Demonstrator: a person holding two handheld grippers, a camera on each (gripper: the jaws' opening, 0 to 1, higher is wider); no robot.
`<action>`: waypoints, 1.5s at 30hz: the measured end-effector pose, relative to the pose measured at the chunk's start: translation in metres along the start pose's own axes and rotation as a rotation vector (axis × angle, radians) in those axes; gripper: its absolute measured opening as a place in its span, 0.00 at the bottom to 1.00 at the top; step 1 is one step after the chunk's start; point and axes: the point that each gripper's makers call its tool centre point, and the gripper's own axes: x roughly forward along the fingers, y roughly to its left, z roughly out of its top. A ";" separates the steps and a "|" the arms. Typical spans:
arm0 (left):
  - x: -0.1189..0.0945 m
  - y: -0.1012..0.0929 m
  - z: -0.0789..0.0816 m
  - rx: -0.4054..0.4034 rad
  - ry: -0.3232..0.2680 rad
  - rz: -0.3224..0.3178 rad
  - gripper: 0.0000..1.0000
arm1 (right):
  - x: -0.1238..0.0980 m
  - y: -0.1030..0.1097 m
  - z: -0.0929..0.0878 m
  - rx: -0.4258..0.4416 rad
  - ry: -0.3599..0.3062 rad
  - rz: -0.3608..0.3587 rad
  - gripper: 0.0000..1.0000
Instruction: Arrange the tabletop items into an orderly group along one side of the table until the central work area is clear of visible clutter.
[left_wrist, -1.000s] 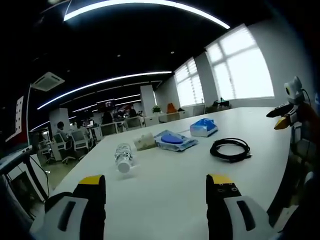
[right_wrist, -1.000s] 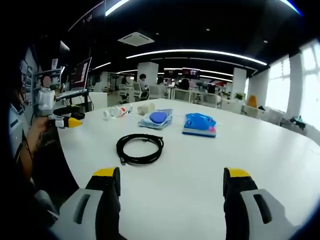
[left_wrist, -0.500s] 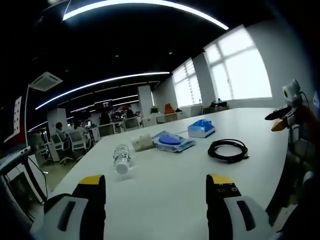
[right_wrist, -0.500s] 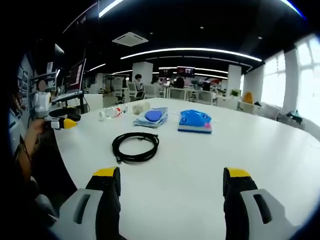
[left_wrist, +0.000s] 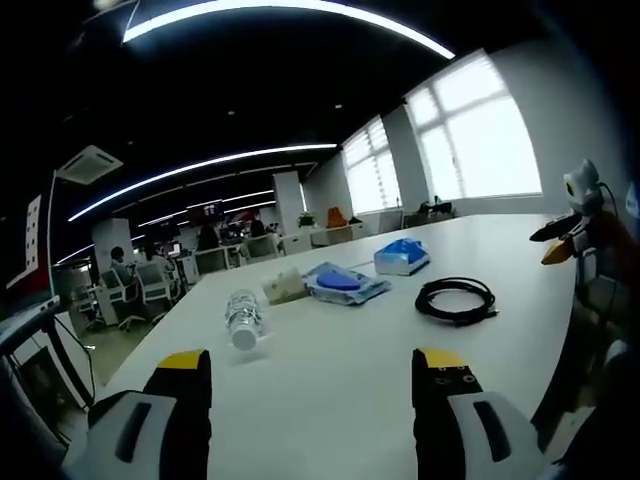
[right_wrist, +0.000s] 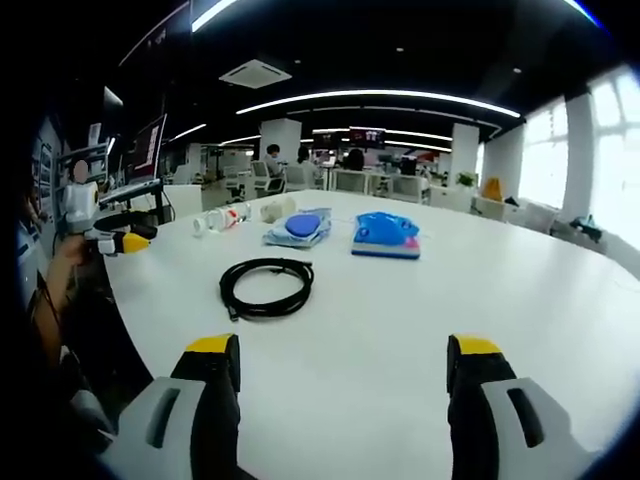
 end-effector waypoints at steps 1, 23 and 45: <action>0.000 -0.001 -0.001 -0.003 0.001 -0.004 0.82 | 0.000 0.000 0.000 -0.001 0.002 -0.001 0.82; 0.010 0.004 -0.006 0.004 0.012 0.019 0.81 | 0.000 0.001 0.000 -0.009 0.012 0.001 0.80; 0.042 0.016 -0.003 0.005 0.003 0.055 0.75 | 0.001 0.000 -0.001 -0.005 0.015 -0.001 0.79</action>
